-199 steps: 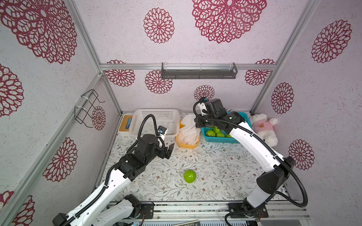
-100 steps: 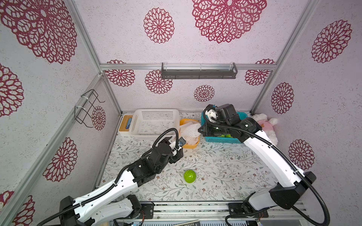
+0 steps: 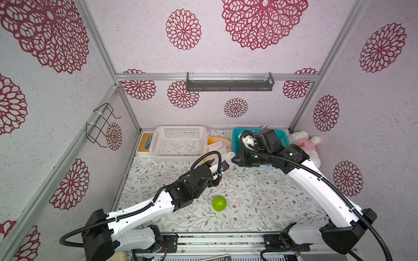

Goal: Sleeve custard apples in foam nets
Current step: Pick up the foam net from the storage box.

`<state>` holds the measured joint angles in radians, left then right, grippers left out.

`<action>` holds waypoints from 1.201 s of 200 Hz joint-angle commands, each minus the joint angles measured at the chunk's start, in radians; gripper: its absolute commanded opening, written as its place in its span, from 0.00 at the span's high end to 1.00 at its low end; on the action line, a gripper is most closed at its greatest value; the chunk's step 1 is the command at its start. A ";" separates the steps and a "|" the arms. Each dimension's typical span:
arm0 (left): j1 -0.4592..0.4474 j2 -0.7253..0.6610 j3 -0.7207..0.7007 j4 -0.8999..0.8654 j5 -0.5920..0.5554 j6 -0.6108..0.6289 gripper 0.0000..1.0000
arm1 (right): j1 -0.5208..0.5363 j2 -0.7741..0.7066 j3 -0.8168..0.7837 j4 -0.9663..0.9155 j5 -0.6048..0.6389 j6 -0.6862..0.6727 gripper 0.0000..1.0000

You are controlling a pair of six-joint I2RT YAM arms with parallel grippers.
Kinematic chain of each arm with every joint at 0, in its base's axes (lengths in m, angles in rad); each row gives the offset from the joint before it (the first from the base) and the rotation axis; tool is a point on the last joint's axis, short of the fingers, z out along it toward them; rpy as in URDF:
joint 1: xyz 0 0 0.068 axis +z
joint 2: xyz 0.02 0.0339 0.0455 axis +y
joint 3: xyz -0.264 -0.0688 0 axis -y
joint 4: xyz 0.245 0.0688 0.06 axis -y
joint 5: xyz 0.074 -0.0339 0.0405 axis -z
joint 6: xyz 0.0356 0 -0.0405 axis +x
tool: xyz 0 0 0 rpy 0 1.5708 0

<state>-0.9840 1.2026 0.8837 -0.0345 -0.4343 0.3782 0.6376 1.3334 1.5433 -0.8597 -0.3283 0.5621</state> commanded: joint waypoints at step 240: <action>0.303 -0.361 -0.032 -0.373 0.894 -0.589 1.00 | 0.040 -0.415 -0.571 0.606 -0.060 -0.321 0.29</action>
<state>-0.6899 0.8360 0.8970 -0.3786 0.3344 -0.1535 0.6460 0.8669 1.0016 -0.3950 -0.2939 0.3176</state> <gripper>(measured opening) 0.050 0.705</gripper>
